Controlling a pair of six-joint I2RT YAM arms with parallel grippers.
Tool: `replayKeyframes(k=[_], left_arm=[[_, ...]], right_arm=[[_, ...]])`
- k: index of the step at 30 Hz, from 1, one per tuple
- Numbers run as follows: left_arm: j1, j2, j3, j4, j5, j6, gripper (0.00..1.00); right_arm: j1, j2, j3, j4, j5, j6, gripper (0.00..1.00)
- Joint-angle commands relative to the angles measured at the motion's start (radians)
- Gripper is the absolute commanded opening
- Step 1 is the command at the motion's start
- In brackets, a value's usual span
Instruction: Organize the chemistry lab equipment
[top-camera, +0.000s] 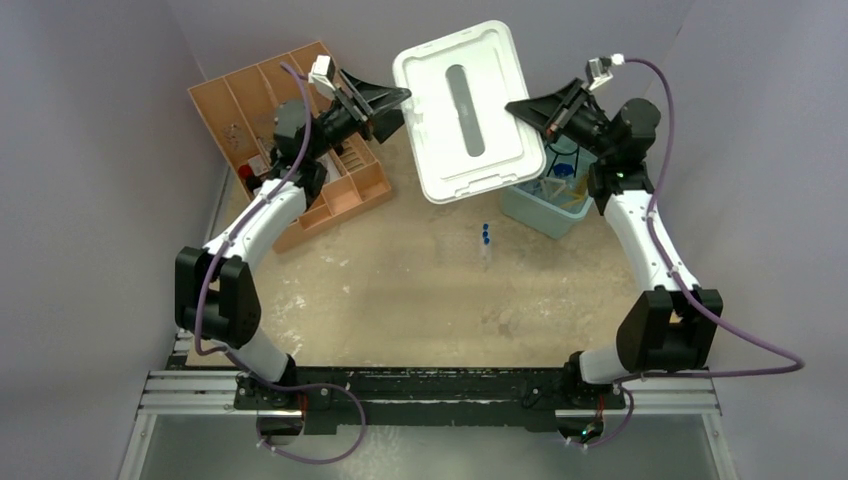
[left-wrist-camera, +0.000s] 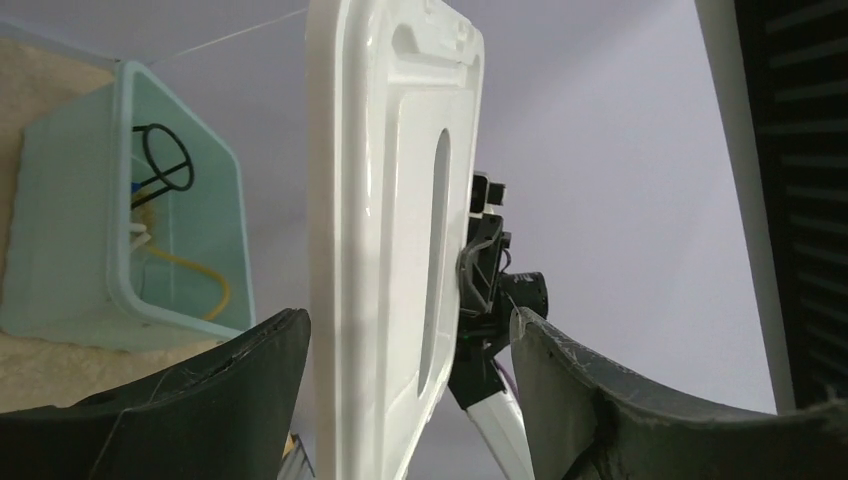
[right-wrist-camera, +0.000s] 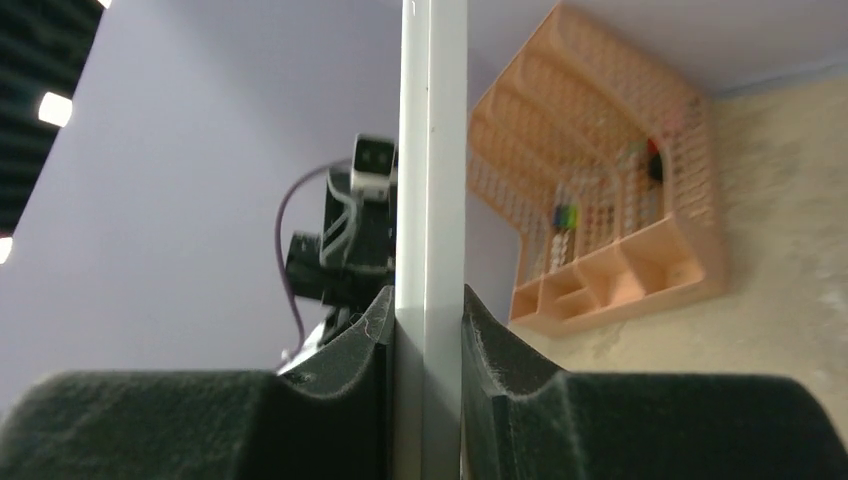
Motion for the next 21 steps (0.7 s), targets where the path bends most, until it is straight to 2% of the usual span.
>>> replayKeyframes(k=[1, 3, 7, 10, 17, 21], left_arm=[[-0.005, 0.046, 0.043, -0.056, -0.076, 0.088, 0.73], [-0.009, 0.069, 0.063, -0.106, -0.100, 0.145, 0.73], [-0.040, 0.115, 0.148, -0.347, -0.182, 0.330, 0.73], [-0.074, 0.152, 0.202, -0.467, -0.242, 0.439, 0.75], [-0.149, 0.269, 0.307, -0.554, -0.275, 0.578, 0.80], [-0.201, 0.354, 0.421, -0.678, -0.326, 0.700, 0.85]], right_arm=[[-0.094, -0.077, -0.044, 0.016, 0.185, -0.015, 0.00], [-0.129, -0.088, -0.074, -0.019, 0.255, -0.040, 0.00], [-0.186, -0.118, -0.159, -0.050, 0.389, -0.058, 0.00], [-0.214, -0.137, -0.213, -0.044, 0.479, -0.069, 0.00], [-0.236, -0.156, -0.327, -0.028, 0.635, -0.057, 0.00], [-0.258, -0.161, -0.377, -0.009, 0.682, -0.067, 0.00]])
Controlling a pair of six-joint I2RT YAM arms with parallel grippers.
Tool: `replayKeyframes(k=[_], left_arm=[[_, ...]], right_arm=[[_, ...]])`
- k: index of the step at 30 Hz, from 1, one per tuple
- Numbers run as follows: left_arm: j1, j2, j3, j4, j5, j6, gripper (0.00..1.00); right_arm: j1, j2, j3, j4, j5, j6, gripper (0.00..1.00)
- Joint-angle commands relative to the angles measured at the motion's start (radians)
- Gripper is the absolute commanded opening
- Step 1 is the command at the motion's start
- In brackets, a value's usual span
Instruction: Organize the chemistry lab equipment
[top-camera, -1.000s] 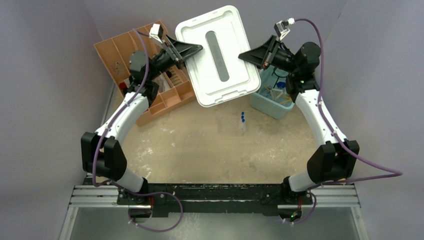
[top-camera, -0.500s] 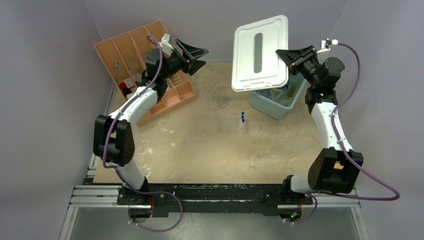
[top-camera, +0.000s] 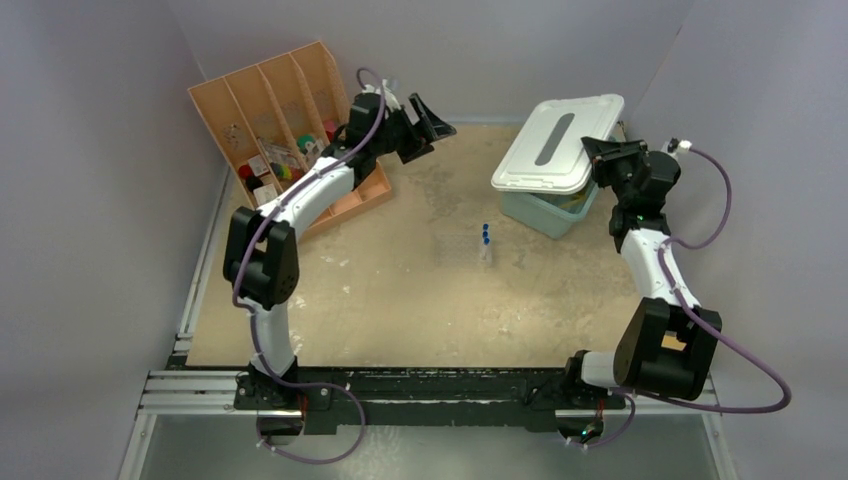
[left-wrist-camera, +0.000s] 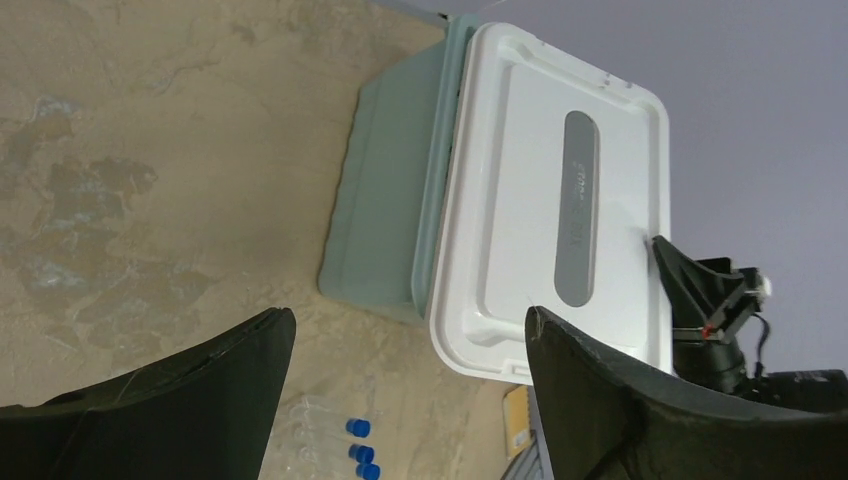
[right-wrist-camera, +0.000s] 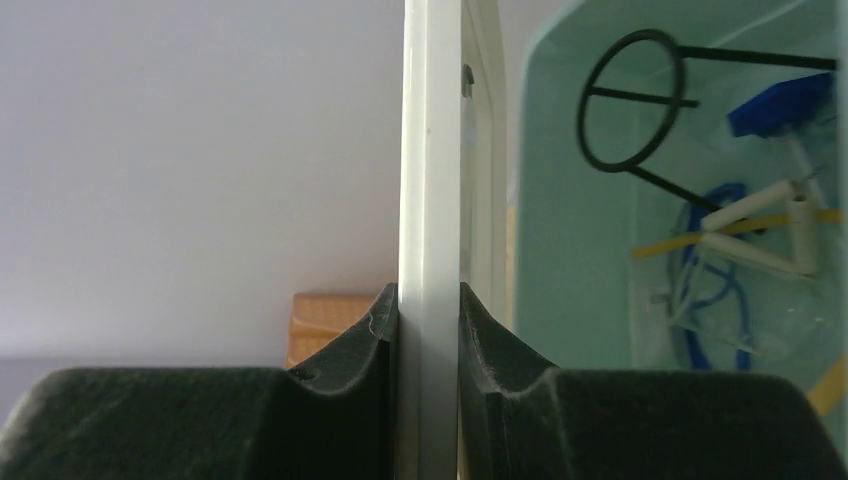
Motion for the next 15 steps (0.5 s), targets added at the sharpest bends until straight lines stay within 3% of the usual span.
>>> replayKeyframes(k=[1, 9, 15], left_arm=[[-0.053, 0.075, 0.148, -0.129, -0.074, 0.188, 0.87], [-0.101, 0.216, 0.273, -0.116, -0.052, 0.175, 0.88], [-0.129, 0.304, 0.341, -0.069, 0.013, 0.058, 0.81]], right_arm=[[-0.027, -0.047, -0.022, 0.099, 0.102, -0.019, 0.00], [-0.069, 0.021, -0.097, 0.136, 0.050, -0.047, 0.00], [-0.073, 0.058, -0.110, 0.072, 0.035, -0.083, 0.25]])
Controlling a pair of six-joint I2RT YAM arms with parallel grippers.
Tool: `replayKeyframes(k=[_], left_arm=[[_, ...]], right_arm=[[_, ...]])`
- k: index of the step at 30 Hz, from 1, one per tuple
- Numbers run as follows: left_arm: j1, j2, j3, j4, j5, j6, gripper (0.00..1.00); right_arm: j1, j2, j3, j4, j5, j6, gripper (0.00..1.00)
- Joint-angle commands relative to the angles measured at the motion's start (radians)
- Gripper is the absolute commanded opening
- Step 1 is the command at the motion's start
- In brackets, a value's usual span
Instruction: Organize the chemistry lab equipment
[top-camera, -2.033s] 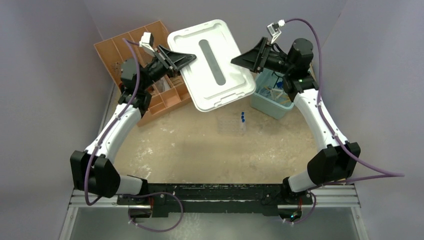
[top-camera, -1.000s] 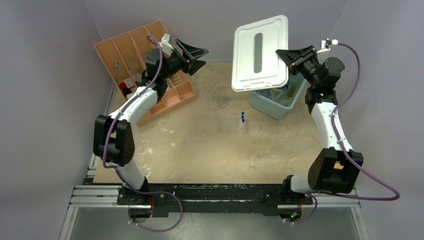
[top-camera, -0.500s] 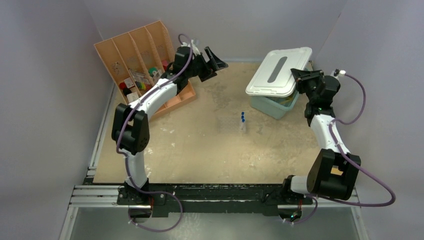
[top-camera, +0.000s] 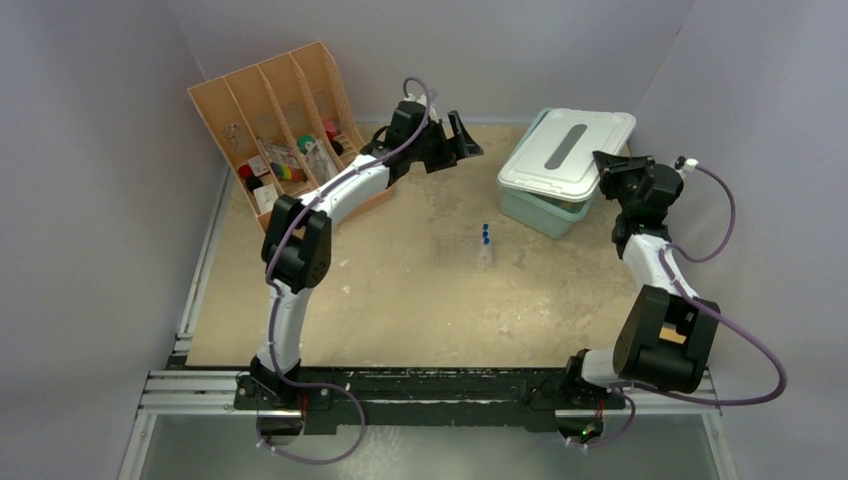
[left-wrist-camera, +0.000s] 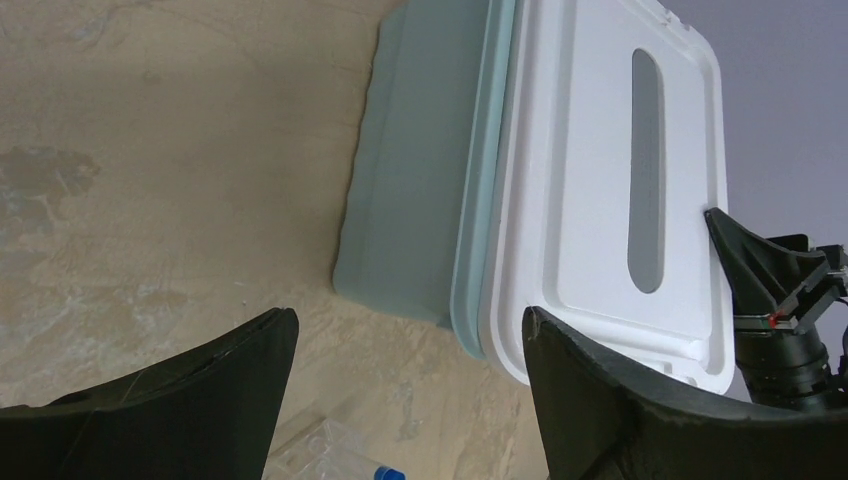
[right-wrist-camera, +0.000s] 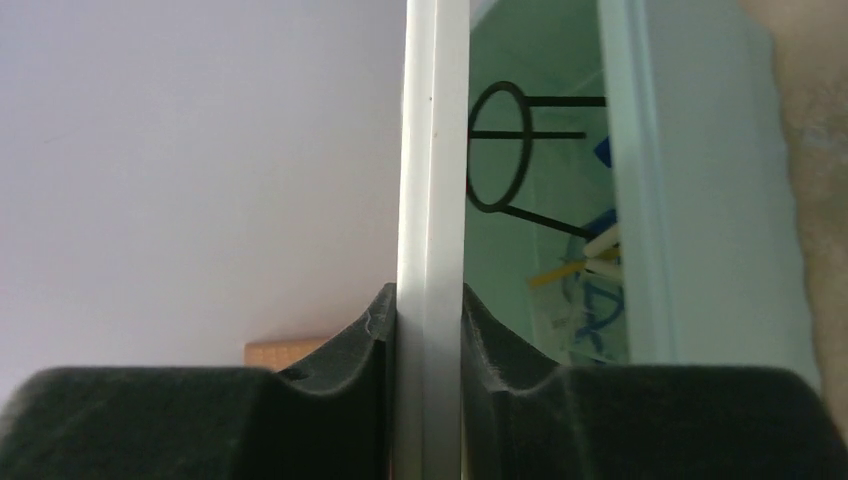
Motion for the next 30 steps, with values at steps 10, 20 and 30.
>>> replayKeyframes(k=[10, 20, 30], left_arm=[[-0.038, 0.052, 0.076, 0.103, 0.068, -0.165, 0.79], [-0.045, 0.040, 0.066, 0.085, 0.031, -0.142, 0.79], [-0.055, 0.018, 0.065, 0.057, 0.030, -0.088, 0.79]], right_arm=[[-0.005, -0.007, 0.099, -0.295, 0.052, -0.219, 0.64], [-0.005, -0.002, 0.232, -0.595, 0.205, -0.372, 0.86], [-0.005, 0.017, 0.291, -0.767, 0.193, -0.516, 0.79]])
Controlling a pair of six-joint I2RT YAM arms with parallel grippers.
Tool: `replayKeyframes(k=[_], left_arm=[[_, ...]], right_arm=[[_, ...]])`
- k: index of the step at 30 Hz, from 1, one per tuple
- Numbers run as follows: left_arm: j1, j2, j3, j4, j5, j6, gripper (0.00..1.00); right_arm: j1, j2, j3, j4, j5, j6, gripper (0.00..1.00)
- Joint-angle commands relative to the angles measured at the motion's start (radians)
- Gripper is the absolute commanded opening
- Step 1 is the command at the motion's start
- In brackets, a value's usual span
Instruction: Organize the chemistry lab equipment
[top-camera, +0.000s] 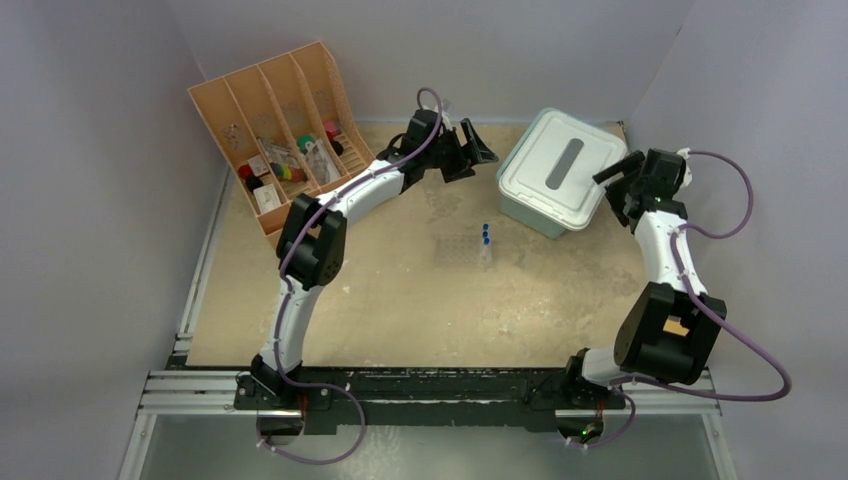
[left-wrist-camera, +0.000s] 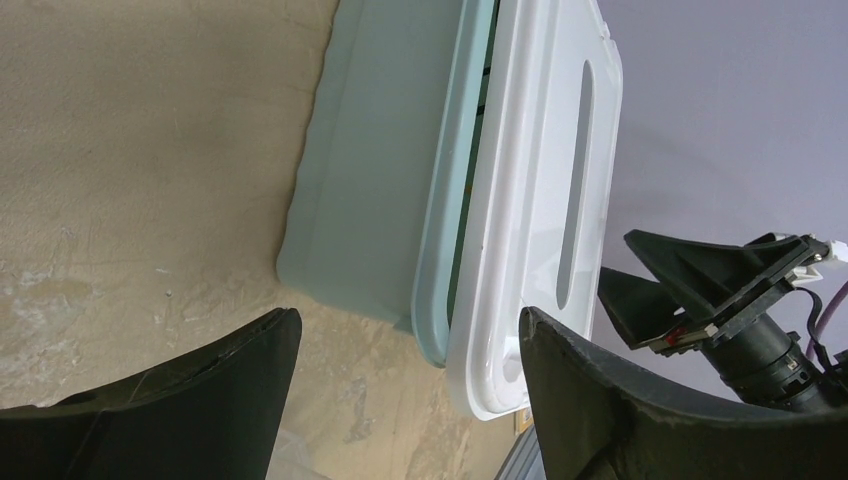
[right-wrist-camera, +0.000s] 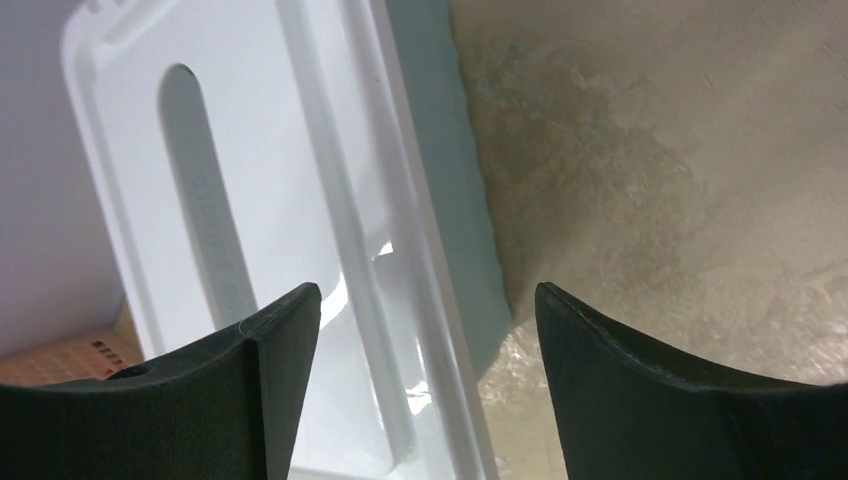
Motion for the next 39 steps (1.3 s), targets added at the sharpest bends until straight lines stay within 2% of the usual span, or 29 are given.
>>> replayKeyframes(k=[1, 10, 14, 18, 23, 25, 30, 33, 36, 39], left_arm=[[-0.013, -0.052, 0.030, 0.020, 0.000, 0.045, 0.79], [-0.039, -0.020, 0.054, 0.019, 0.054, 0.062, 0.80], [-0.052, 0.002, 0.061, 0.006, 0.049, 0.072, 0.81], [-0.058, 0.027, 0.073, -0.006, 0.049, 0.072, 0.81], [-0.058, 0.037, 0.081, -0.014, 0.017, 0.084, 0.81], [-0.058, 0.046, 0.093, -0.032, 0.005, 0.089, 0.81], [-0.058, 0.053, 0.102, -0.037, -0.021, 0.086, 0.81], [-0.057, 0.054, 0.106, -0.035, -0.037, 0.086, 0.81], [-0.055, 0.051, 0.108, -0.048, -0.080, 0.085, 0.80], [-0.049, 0.052, 0.109, -0.075, -0.130, 0.085, 0.74]], right_arm=[[-0.002, -0.009, 0.033, -0.071, -0.032, -0.085, 0.75], [-0.002, 0.018, 0.038, -0.086, -0.135, -0.096, 0.40], [-0.002, 0.042, 0.053, -0.087, -0.142, -0.082, 0.33], [-0.002, 0.069, 0.068, -0.060, -0.148, -0.052, 0.30], [-0.002, 0.113, 0.101, -0.021, -0.168, -0.065, 0.30], [-0.003, 0.138, 0.120, -0.032, -0.228, -0.087, 0.30], [-0.003, 0.173, 0.164, -0.079, -0.264, -0.158, 0.33], [-0.002, 0.178, 0.169, -0.079, -0.264, -0.164, 0.40], [-0.002, 0.179, 0.189, -0.096, -0.248, -0.189, 0.51], [-0.003, 0.175, 0.210, -0.093, -0.200, -0.202, 0.57]])
